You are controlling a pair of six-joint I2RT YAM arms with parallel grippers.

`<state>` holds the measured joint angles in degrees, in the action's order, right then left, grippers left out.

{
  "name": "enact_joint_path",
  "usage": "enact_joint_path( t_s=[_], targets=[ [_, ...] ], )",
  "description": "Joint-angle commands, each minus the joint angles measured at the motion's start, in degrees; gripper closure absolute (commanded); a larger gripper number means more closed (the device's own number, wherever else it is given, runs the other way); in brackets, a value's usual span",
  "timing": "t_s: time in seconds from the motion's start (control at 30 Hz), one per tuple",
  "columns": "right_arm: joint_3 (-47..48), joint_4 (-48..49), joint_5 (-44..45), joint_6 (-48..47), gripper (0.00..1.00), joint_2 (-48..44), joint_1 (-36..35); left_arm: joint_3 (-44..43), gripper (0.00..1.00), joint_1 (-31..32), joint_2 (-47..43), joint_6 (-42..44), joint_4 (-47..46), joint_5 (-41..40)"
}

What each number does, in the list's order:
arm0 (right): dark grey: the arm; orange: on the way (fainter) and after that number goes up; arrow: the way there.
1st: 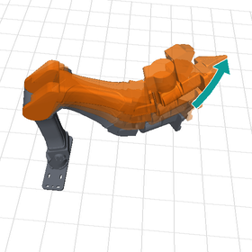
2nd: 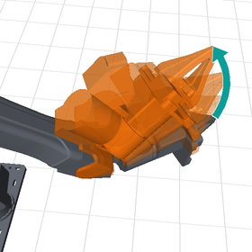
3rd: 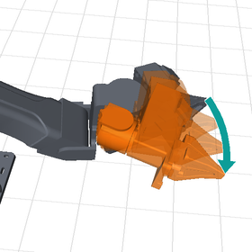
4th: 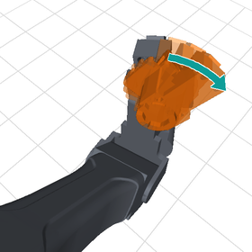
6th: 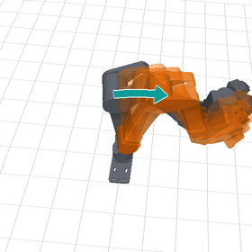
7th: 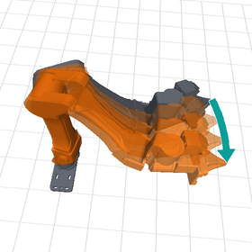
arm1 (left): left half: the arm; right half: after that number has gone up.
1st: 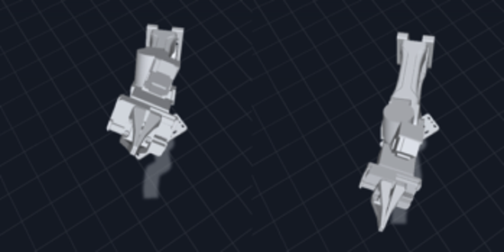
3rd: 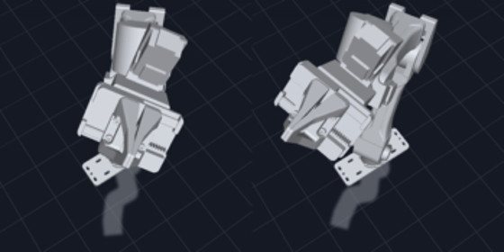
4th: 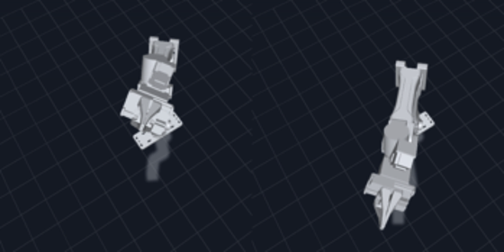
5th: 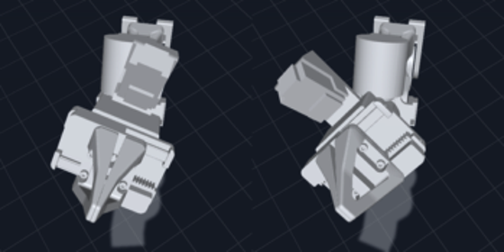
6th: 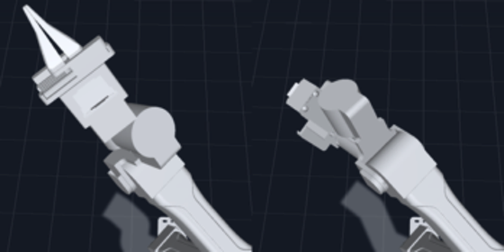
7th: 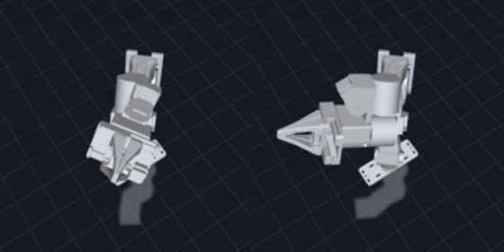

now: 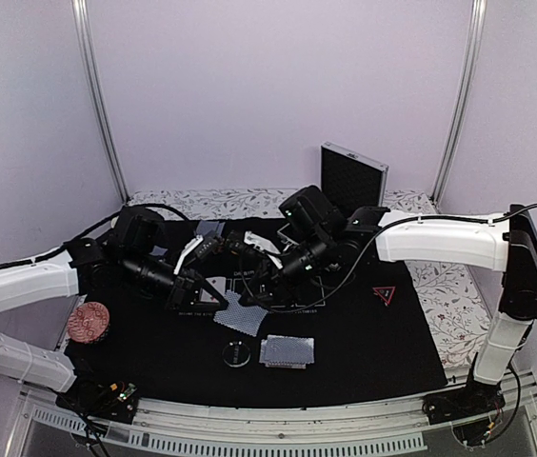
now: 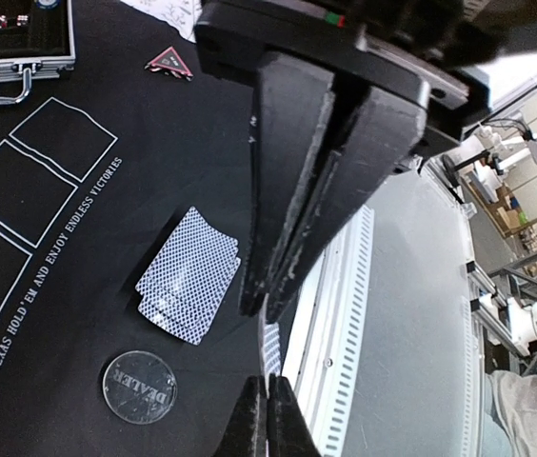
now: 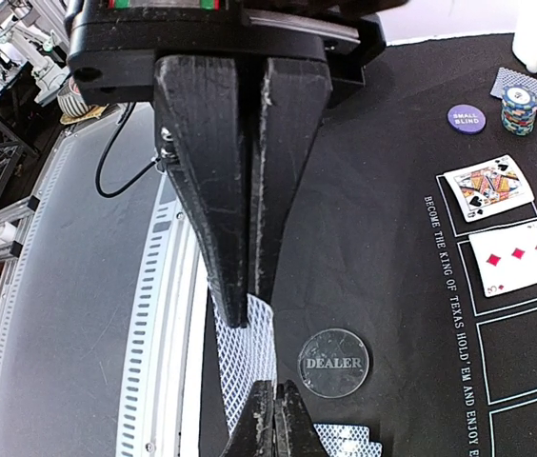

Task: Distribute texas hold em gaming equipment
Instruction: Pass from the right arm to the left

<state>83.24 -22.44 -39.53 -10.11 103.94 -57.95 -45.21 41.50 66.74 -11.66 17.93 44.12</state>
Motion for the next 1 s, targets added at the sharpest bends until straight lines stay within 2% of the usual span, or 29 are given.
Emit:
enact_joint_path(
  t_s=[0.0, 0.13, 0.17, 0.23, 0.4, 0.53, 0.67, 0.77, 0.87, 0.97],
  targets=[
    [-2.19, 2.54, 0.15, 0.03, 0.97, -3.12, 0.83, -0.36, 1.0, 1.6, -1.15, 1.81, -1.4, 0.26],
    [-5.24, 5.16, 1.25, 1.87, 0.94, -5.24, 2.71, -1.13, 1.0, 1.88, -2.18, 3.38, -0.51, -6.05],
    [-6.21, 6.31, 2.12, 2.7, 0.89, -5.91, 3.4, -1.76, 1.0, 1.96, -1.87, 4.11, 0.08, -8.62],
    [-8.58, 7.61, 4.63, 4.3, 0.64, -7.58, 4.62, -3.87, 1.0, 2.46, -0.27, 6.39, 2.2, -15.25],
    [-14.91, 9.46, 12.37, 7.88, 0.35, -12.75, 8.33, -11.87, 1.0, 4.67, 7.3, 13.29, 4.81, -36.54],
    [-20.92, 10.67, 16.82, 9.82, 0.2, -18.31, 11.73, -16.47, 1.0, 6.7, 15.45, 21.07, 2.32, -55.29],
    [-25.61, 11.06, 19.47, 13.01, 0.14, -23.65, 14.78, -18.45, 1.0, 8.55, 23.73, 28.84, -2.33, -69.28],
    [-28.23, 11.19, 20.26, 13.42, 0.11, -26.99, 15.7, -17.07, 1.0, 9.28, 28.02, 36.68, -9.65, -77.42],
    [-29.58, 11.53, 20.13, 13.45, 0.1, -28.61, 15.92, -15.59, 1.0, 9.69, 31.35, 43.2, -17.26, -80.39],
    [-29.63, 11.57, 19.4, 13.45, 0.09, -28.61, 15.93, -15.09, 1.0, 10.43, 33.66, 47.18, -21.51, -80.08]
  ],
)
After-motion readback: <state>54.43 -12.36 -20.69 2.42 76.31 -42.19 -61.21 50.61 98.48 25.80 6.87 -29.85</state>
